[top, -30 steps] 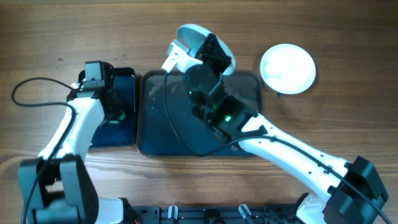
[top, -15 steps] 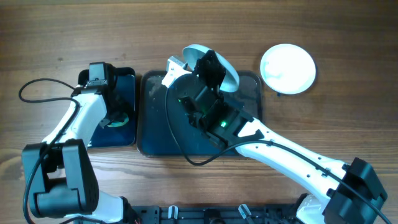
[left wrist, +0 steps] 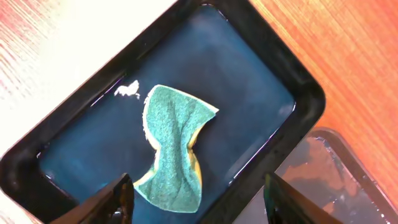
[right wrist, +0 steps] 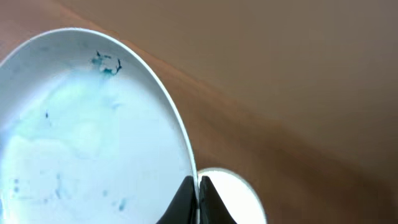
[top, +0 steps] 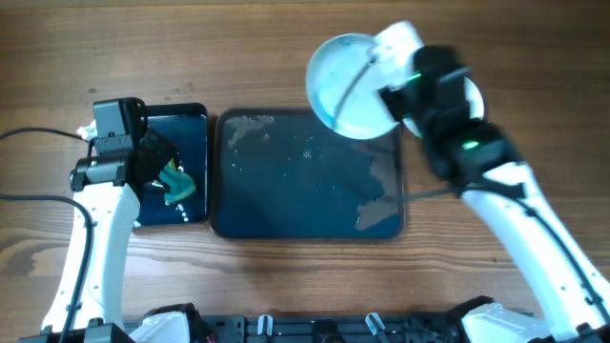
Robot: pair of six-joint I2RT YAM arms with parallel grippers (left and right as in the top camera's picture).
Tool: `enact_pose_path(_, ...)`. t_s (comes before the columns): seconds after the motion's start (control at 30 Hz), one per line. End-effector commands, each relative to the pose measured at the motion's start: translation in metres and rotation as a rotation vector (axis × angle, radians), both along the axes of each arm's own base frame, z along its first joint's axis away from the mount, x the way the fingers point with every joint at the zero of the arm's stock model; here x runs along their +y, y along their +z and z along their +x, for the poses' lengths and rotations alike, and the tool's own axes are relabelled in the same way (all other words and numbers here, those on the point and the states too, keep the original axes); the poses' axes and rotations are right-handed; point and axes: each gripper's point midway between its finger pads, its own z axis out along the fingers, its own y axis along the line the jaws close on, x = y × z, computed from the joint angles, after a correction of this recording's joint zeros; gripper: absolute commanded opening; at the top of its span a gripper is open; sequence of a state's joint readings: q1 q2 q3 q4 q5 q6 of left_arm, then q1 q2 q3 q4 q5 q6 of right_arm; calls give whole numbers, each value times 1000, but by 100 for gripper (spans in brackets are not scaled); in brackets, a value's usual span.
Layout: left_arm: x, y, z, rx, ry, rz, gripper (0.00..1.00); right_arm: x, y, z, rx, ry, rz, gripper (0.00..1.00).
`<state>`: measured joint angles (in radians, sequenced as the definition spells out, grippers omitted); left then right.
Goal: Clean dirty plates on tray and stack at the side
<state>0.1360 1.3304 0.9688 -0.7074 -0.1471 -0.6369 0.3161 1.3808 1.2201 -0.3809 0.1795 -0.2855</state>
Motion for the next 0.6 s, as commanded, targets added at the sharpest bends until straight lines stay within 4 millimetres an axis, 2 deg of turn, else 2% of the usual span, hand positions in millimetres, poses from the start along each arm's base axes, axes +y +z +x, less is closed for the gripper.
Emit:
enact_pose_path(0.0,0,3,0,-9,-3,-5,69,-55,-9,5,98,-123,307,4)
enact_pose_path(0.03,0,3,0,-9,-3,-5,71,-69,-12,6,111,-149,332,4)
enact_pose_path(0.13,0,3,0,-9,-3,-5,100,-137,-38,5,181,-282,451,4)
enact_pose_path(0.17,0,3,0,-9,-3,-5,100,-165,-53,4,205,-359,483,4)
enact_pose_path(0.27,0,2,0,-8,-3,-5,100,-208,-89,3,255,-482,517,4)
enact_pose_path(0.3,0,2,0,-8,-3,-5,100,-223,-107,7,275,-519,530,4)
enact_pose_path(0.4,0,2,0,-7,-3,-5,100,-236,-143,17,317,-561,554,4)
enact_pose_path(0.5,0,2,0,-7,-3,-5,100,-237,-179,24,374,-579,580,4)
enact_pose_path(0.57,0,2,0,-7,-3,-5,100,-231,-193,26,406,-553,609,4)
